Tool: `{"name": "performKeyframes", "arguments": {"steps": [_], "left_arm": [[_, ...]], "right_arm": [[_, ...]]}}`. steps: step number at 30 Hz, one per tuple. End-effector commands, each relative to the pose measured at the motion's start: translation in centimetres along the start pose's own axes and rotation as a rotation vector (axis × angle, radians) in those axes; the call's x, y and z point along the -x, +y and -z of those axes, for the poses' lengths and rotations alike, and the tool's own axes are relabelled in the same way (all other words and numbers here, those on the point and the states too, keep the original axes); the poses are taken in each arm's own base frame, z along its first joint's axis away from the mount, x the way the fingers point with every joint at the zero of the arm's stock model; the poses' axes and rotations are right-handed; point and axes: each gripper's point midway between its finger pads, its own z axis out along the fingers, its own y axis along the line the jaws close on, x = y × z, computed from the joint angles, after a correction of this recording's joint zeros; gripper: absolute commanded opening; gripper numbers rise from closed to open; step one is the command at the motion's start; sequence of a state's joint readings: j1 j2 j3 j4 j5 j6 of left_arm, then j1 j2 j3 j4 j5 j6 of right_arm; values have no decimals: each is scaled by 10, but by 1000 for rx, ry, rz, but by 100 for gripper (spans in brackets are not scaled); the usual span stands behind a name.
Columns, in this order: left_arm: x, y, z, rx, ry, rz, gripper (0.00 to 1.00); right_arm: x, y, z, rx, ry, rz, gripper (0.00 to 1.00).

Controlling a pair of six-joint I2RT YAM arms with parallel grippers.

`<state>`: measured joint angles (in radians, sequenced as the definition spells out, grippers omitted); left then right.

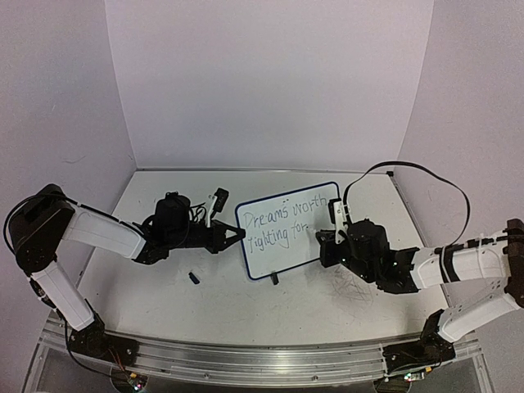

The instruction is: Write a sentence on the whiteboard

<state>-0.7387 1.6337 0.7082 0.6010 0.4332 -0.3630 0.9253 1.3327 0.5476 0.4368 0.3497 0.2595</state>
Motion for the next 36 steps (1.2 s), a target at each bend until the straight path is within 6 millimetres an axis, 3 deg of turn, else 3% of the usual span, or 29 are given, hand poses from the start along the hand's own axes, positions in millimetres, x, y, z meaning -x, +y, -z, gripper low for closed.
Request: {"name": "performKeyframes", "arguments": {"steps": [1,18,25,28,31,36], "left_arm": [[11,2,4,31,-28,-44,0],[8,1,4,29,-23,-46,0],[12,1,7,42,-38,-57,0],[15,1,8,46,-46,-56,8],[20,1,10,54,-60,-60,21],[36,-6,16,56,-103,-82,44]], "right_arm": [[12,1,-4,-5,-37,-6,0],[8,-2,-21,-34,-46,-36,0],[17,-13,17,-23,-15,-89,0],[17,-18,36,-1,-7,-111,0],[20,-29,47,-33,-26,-118,0],[47,-36,53,-86,-93,-120,0]]}}
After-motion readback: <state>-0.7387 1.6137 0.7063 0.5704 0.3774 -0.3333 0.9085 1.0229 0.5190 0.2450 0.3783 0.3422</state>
